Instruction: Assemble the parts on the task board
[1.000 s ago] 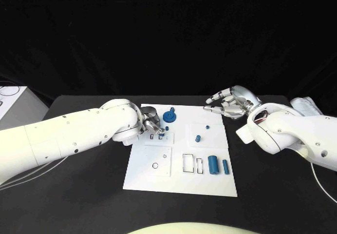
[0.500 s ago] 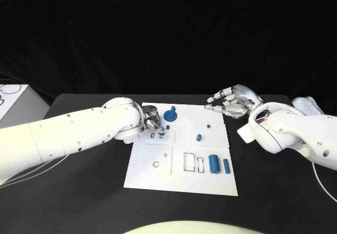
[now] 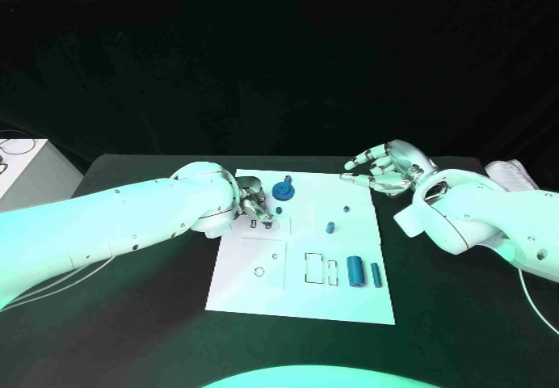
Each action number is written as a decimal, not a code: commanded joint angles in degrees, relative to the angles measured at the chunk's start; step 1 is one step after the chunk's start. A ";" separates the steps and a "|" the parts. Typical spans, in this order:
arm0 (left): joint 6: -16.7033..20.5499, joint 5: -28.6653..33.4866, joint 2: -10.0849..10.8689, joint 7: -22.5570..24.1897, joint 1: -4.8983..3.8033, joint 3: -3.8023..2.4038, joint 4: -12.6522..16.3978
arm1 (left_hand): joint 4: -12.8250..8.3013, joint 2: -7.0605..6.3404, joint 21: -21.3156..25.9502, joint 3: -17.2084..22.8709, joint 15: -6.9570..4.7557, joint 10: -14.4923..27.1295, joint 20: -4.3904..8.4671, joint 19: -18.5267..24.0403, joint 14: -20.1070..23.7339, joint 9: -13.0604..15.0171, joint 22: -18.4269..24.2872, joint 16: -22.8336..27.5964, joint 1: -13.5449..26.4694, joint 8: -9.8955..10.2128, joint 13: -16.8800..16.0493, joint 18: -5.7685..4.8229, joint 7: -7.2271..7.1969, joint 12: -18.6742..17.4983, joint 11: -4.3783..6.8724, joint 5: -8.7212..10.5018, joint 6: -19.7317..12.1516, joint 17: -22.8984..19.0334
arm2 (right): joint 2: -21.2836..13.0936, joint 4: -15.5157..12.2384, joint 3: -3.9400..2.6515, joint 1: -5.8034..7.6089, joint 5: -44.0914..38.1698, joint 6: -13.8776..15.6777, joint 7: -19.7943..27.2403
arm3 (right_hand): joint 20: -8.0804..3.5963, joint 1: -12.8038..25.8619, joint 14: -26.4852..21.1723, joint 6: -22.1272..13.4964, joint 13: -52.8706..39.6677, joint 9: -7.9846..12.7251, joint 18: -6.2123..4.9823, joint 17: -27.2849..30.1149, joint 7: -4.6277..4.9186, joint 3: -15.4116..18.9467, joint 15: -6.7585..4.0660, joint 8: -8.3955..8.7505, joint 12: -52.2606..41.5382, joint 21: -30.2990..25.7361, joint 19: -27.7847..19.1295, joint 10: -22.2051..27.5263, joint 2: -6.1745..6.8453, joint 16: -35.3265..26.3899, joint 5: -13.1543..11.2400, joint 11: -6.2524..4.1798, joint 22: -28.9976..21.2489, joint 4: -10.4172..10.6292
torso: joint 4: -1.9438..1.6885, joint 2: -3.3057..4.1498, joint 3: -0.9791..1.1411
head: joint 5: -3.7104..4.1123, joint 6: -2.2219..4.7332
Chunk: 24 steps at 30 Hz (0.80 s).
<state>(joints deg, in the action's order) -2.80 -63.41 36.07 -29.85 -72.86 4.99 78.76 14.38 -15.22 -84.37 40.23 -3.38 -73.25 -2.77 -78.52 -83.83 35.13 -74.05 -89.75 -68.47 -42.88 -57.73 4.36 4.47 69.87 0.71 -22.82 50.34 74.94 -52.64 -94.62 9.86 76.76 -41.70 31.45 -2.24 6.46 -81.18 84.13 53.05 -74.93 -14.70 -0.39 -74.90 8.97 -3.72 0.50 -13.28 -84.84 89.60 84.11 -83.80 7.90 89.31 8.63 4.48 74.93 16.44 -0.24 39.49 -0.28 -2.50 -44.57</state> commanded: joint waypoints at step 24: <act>-2.39 -0.37 -0.31 -0.12 0.07 0.42 -0.18 | -11.99 0.44 -0.37 11.74 -0.40 -0.51 0.01 -0.46 -6.17 5.91 -0.18 -0.25 -0.25 0.01 -0.20 -0.90 -0.80 0.45 -0.08 -0.58 1.11 15.06 | -0.06 -0.13 -0.01 -0.04 -0.30 -0.84 0.59 | -0.48 0.42 5.36 -0.48 -9.95 -0.05 0.21 -13.24 -0.01 0.08 -0.46 -0.24 0.37 -0.29 5.55 -0.83 0.02 -0.25 0.19 -0.20 14.63 0.11 | -0.01 -0.06 0.03 | 0.06 -0.24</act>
<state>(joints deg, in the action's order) -3.95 -63.64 35.93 -29.98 -72.85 5.35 78.47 14.39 -15.08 -84.36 40.24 -3.38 -73.24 -2.77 -78.52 -83.83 35.15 -74.14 -89.75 -68.61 -42.48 -57.86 4.35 4.39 70.11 0.69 -23.15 50.42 74.93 -52.71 -94.67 9.86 76.75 -41.70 31.41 -2.23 6.46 -81.20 84.13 53.05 -74.92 -14.69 -0.39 -74.90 8.97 -3.72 0.50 -13.28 -84.84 89.60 84.11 -83.80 7.92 89.31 8.63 4.48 74.91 16.44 -0.24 39.45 -0.26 -2.43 -44.84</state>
